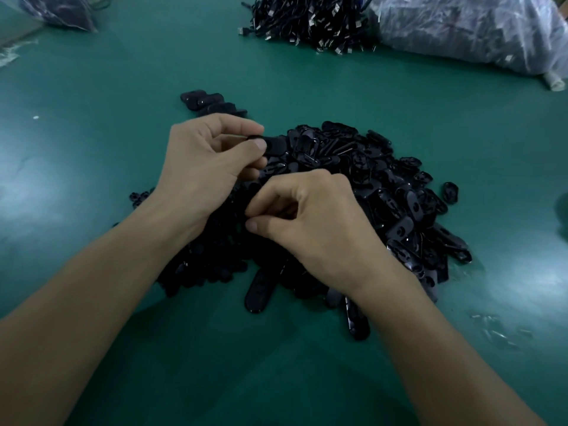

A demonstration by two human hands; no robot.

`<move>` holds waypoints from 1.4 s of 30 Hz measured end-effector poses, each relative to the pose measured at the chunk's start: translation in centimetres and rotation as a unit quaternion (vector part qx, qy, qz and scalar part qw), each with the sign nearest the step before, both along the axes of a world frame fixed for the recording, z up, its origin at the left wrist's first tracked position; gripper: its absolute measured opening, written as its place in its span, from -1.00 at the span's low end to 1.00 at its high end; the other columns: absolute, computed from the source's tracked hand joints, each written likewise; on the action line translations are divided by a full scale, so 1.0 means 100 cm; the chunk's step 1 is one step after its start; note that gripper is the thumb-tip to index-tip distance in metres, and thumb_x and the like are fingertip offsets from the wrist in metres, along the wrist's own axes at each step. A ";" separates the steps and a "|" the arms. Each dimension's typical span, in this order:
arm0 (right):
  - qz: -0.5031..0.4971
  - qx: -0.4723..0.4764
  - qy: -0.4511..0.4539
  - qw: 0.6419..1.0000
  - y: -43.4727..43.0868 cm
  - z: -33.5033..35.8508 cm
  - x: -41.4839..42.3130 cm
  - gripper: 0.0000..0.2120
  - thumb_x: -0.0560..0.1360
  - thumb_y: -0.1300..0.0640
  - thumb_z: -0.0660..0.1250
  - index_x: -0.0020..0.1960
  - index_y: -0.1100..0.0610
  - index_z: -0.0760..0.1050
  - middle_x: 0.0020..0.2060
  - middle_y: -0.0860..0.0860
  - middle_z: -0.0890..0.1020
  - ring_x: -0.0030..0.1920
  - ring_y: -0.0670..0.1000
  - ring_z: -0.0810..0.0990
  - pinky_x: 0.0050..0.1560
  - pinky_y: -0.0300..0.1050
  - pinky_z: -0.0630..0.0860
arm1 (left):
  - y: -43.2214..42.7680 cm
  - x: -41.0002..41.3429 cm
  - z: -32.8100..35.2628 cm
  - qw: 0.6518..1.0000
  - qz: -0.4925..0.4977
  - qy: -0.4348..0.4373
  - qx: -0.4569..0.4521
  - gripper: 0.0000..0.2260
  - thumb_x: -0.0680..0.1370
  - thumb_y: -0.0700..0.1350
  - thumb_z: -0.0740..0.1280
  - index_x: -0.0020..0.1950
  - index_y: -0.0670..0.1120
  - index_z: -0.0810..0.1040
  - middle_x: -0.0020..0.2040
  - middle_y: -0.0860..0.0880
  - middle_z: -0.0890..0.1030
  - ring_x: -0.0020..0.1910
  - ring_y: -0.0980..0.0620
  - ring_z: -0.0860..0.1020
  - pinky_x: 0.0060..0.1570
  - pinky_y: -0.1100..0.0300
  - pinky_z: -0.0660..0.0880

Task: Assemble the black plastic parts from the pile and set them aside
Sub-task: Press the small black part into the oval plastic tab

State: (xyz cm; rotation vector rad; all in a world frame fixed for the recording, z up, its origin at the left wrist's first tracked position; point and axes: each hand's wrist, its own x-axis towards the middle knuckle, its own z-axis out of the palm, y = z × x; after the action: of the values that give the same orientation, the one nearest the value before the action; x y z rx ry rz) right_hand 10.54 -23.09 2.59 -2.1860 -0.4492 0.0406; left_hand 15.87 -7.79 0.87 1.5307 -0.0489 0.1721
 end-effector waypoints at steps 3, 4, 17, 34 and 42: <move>-0.005 -0.033 -0.004 0.999 0.005 -0.006 0.000 -0.93 0.48 0.18 0.49 -0.08 0.02 0.68 -0.22 -0.11 0.67 -0.18 -0.13 0.64 -0.12 -0.11 0.64 | -0.001 -0.001 0.000 1.000 0.003 0.003 0.006 -0.86 0.51 -0.31 0.44 -0.11 -0.07 0.65 -0.34 0.02 0.66 -0.30 0.08 0.64 -0.29 0.29 0.57; -0.008 -0.041 -0.006 0.999 0.006 -0.007 0.000 -0.92 0.48 0.18 0.47 -0.06 0.02 0.68 -0.21 -0.10 0.67 -0.18 -0.10 0.64 -0.13 -0.05 0.64 | -0.001 -0.001 0.000 1.000 0.003 0.003 0.007 -0.86 0.52 -0.31 0.44 -0.11 -0.07 0.65 -0.34 0.02 0.66 -0.30 0.08 0.64 -0.28 0.29 0.57; 0.032 -0.272 -0.093 0.957 0.025 0.002 -0.006 -0.82 0.57 0.00 0.34 0.12 0.02 0.61 -0.03 -0.02 0.57 0.02 0.03 0.51 -0.12 -0.13 0.41 | -0.001 -0.001 0.002 1.000 0.009 0.006 0.001 -0.88 0.52 -0.31 0.44 -0.09 -0.09 0.64 -0.34 0.02 0.66 -0.32 0.09 0.64 -0.30 0.30 0.56; -0.132 0.131 -0.059 0.981 -0.049 0.001 0.006 -0.85 0.48 0.21 0.50 -0.10 -0.06 0.69 -0.26 -0.14 0.71 -0.23 -0.16 0.67 -0.17 -0.29 0.56 | -0.011 -0.018 0.008 0.996 -0.036 -0.037 0.078 -0.87 0.48 -0.25 0.50 -0.09 -0.02 0.66 -0.27 -0.02 0.71 -0.29 -0.01 0.70 -0.22 0.19 0.64; -0.108 0.336 0.047 0.935 -0.062 -0.002 0.001 -0.90 0.40 0.18 0.50 -0.11 0.03 0.73 -0.21 0.09 0.74 -0.25 -0.05 0.67 -0.26 -0.31 0.53 | -0.017 -0.028 0.013 0.991 -0.079 -0.067 0.083 -0.84 0.46 -0.29 0.50 -0.12 -0.04 0.63 -0.27 -0.04 0.70 -0.32 0.00 0.68 -0.28 0.26 0.60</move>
State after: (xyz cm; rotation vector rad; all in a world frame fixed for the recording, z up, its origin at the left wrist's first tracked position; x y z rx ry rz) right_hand 10.69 -29.31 2.39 -1.5354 -0.1297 -0.1146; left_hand 13.08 -9.48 2.15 1.6719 -0.2971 0.1461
